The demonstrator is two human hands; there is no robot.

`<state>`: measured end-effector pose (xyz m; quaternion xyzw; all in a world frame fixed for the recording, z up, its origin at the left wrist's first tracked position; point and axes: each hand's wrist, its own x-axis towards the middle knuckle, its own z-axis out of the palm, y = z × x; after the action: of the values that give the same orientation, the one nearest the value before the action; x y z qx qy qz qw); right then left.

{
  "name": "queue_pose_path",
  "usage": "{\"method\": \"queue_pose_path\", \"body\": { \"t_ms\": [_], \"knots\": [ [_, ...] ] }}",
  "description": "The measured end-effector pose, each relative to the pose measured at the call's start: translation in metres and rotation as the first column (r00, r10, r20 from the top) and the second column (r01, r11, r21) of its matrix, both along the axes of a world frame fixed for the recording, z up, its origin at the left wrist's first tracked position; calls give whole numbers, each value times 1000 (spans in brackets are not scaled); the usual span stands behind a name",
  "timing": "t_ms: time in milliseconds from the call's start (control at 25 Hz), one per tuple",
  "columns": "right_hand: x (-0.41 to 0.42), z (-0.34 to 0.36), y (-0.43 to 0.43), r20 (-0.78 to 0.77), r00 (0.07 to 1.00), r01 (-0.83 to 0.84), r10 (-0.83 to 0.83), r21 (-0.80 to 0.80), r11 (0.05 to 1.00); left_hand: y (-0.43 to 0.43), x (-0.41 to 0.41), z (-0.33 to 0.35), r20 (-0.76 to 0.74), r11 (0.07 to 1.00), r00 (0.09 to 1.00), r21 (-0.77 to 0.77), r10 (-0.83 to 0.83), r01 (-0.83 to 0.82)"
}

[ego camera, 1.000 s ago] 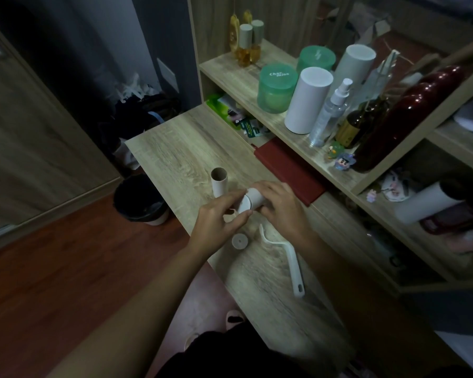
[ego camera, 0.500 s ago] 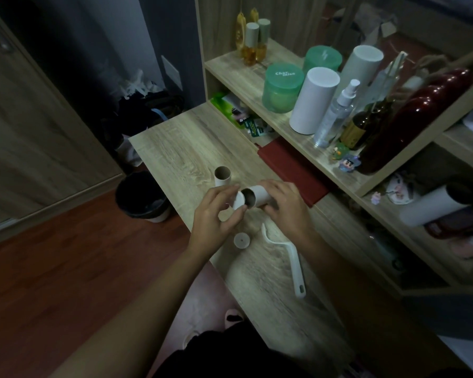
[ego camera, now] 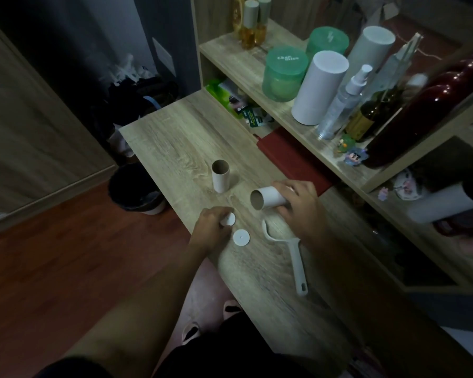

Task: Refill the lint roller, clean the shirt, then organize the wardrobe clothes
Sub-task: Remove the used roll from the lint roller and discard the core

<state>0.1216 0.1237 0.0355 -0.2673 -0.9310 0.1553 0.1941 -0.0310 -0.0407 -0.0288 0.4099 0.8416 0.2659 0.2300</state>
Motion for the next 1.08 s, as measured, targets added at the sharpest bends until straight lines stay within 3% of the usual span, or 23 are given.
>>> {"method": "queue_pose_path", "body": {
  "t_ms": [360, 480, 680, 920, 1080],
  "knots": [
    [-21, 18, -15, -63, 998, -14, 13, -11, 1000, -29, -8, 32, 18, 973, 996, 215, 88, -90],
    [-57, 31, -42, -166, 984, -77, 71, -30, 997, -55, -43, 36, -30, 960, 989, 245, 147, -135],
    [-163, 43, -123, -282, 934, -279, 218, -194, 941, -127, -145, 39, -76, 930, 947, 229, 313, -289],
    [-303, -25, -215, -106, 964, -265, 244, -480, 836, -208, -310, -7, -5, 909, 915, 111, 404, -401],
    [-377, -108, -251, -1, 993, -89, 121, -678, 730, -224, -415, -79, -27, 875, 874, 19, 485, -485]
  ]
}}
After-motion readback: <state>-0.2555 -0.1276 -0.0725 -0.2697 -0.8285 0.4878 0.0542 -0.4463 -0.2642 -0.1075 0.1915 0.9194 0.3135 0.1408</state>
